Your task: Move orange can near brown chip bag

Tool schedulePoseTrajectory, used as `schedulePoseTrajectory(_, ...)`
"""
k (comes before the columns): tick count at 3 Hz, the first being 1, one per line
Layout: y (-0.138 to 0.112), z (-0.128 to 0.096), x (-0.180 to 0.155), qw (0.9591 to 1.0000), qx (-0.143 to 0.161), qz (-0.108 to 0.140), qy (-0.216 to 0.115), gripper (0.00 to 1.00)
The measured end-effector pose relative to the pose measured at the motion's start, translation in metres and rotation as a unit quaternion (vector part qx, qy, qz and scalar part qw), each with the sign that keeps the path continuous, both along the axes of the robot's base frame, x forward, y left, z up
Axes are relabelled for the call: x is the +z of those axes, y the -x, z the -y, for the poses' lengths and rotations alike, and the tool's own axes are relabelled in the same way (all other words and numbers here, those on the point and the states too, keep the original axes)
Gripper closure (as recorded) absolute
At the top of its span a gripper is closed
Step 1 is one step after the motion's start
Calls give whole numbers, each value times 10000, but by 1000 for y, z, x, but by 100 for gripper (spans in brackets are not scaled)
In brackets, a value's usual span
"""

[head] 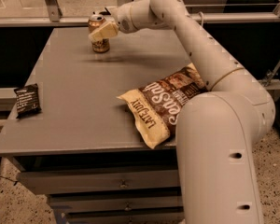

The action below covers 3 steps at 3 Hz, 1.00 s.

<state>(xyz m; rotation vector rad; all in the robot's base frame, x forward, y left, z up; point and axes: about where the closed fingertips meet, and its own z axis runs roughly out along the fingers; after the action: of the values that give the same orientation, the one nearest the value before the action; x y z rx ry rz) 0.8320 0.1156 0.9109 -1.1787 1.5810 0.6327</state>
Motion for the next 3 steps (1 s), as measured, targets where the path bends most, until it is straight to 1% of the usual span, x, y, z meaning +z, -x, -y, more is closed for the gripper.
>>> schedulePoseTrajectory(1, 8, -6, 2, 9996, 115, -233, -69, 40)
schedulePoseTrajectory(2, 20, -5, 6, 9988, 208, -412, -145, 64)
schedulePoseTrajectory(3, 33, 5, 12, 9983, 230, -492, -198, 87)
